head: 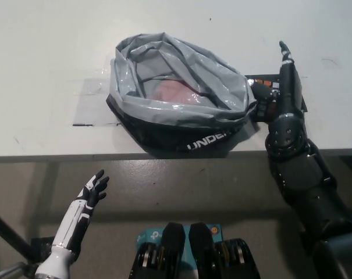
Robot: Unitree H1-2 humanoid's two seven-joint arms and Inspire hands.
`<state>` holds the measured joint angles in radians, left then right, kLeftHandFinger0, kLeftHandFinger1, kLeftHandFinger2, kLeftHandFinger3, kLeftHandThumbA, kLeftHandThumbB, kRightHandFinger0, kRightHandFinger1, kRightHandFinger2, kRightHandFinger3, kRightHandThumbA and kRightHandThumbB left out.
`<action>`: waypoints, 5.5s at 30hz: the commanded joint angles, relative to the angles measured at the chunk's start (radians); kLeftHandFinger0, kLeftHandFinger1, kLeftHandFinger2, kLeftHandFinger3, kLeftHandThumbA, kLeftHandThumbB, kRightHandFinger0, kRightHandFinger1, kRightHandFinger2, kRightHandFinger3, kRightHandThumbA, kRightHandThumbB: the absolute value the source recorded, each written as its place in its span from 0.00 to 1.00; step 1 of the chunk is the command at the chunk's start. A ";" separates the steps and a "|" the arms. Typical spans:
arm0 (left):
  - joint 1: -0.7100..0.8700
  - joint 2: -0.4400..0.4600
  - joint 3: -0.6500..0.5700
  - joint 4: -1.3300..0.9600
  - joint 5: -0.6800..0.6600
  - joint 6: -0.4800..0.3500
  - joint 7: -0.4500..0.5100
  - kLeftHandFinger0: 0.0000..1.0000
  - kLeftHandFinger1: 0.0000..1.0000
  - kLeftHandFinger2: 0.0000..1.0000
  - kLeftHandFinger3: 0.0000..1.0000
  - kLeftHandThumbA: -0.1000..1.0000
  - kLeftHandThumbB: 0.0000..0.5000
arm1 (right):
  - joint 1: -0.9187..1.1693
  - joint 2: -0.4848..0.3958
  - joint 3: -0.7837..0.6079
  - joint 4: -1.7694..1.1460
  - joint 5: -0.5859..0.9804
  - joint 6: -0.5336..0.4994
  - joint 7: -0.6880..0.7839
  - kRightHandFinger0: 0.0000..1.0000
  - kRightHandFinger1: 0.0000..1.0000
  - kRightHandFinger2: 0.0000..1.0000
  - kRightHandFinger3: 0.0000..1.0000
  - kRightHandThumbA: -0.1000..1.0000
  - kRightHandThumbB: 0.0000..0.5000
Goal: Use the right hand to pick up a rubix's cube and place it into a plastic bag and lift the bag
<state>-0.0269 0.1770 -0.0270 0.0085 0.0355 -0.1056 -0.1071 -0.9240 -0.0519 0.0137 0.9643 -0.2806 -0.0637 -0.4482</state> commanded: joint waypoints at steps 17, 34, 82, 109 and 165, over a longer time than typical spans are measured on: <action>-0.029 0.013 0.010 -0.013 -0.008 -0.051 -0.004 1.00 1.00 1.00 1.00 0.99 0.26 | -0.007 0.014 0.013 -0.061 0.030 0.004 0.044 1.00 1.00 1.00 1.00 0.95 0.98; -0.025 0.009 0.013 0.004 -0.007 -0.078 0.001 1.00 1.00 1.00 1.00 1.00 0.24 | 0.031 -0.017 0.089 0.011 -0.056 0.034 -0.047 1.00 1.00 1.00 1.00 0.93 1.00; -0.053 0.005 0.022 0.008 -0.014 -0.076 0.001 1.00 1.00 1.00 1.00 1.00 0.24 | -0.045 0.025 -0.197 0.169 0.312 -0.208 0.166 0.05 0.22 0.42 0.46 0.02 0.70; -0.043 0.004 0.028 0.015 -0.008 -0.089 0.004 1.00 1.00 1.00 1.00 1.00 0.21 | -0.106 0.054 -0.597 0.110 0.804 -0.039 0.409 0.00 0.31 0.78 0.86 0.00 0.33; -0.021 0.007 0.019 0.005 0.034 -0.084 0.004 0.97 1.00 1.00 1.00 0.98 0.13 | -0.091 0.060 0.016 -0.387 0.538 0.129 0.334 0.03 0.53 0.91 0.88 0.00 0.25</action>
<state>-0.0457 0.1771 -0.0066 0.0420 0.0622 -0.1530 -0.1072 -0.8981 0.0442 -0.0549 0.4879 0.4624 0.2587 -0.1403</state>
